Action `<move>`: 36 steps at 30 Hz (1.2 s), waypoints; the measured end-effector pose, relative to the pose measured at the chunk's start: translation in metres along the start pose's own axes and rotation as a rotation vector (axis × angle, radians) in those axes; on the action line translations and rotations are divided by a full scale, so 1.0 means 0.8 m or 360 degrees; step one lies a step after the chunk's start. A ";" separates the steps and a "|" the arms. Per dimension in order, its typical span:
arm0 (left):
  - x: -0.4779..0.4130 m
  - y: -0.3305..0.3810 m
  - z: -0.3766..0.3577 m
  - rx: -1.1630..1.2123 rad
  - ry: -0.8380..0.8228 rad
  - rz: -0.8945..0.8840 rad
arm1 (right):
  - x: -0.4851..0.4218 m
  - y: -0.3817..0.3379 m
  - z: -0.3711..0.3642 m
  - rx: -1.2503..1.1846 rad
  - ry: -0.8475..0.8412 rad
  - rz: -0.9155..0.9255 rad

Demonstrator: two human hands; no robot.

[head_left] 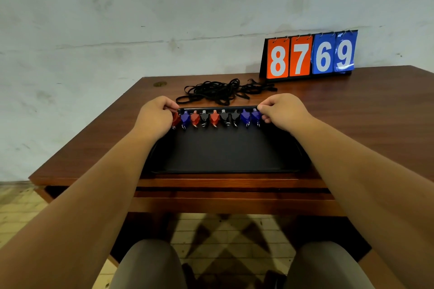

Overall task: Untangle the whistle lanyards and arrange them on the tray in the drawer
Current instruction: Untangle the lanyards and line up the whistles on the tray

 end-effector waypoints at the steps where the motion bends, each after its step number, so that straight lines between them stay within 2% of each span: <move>1: -0.001 -0.001 0.000 -0.0001 -0.0010 -0.0005 | 0.001 0.000 0.000 0.0011 0.0015 0.0007; 6: -0.001 -0.003 0.002 0.0023 0.0001 0.0020 | 0.004 0.001 -0.002 -0.0017 0.0087 -0.0025; 13: -0.001 -0.002 0.003 0.0060 -0.0009 0.0036 | 0.006 -0.004 0.003 0.0029 0.0045 0.0002; 19: 0.004 0.005 0.004 -0.0096 -0.0037 -0.0137 | 0.008 -0.005 0.003 0.0101 -0.0067 0.0052; 36: -0.002 -0.002 0.001 -0.0057 0.0017 -0.0102 | 0.011 -0.013 0.001 0.0110 -0.0132 0.0101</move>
Point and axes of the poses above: each hand's wrist, its own x-axis away from the middle knuckle, its own z-axis out of the back of the hand, y = z × x, the point moved 2 cm from there along -x, towards the middle knuckle, and after that the axes turned 12 degrees about y, right-handed, at the moved point
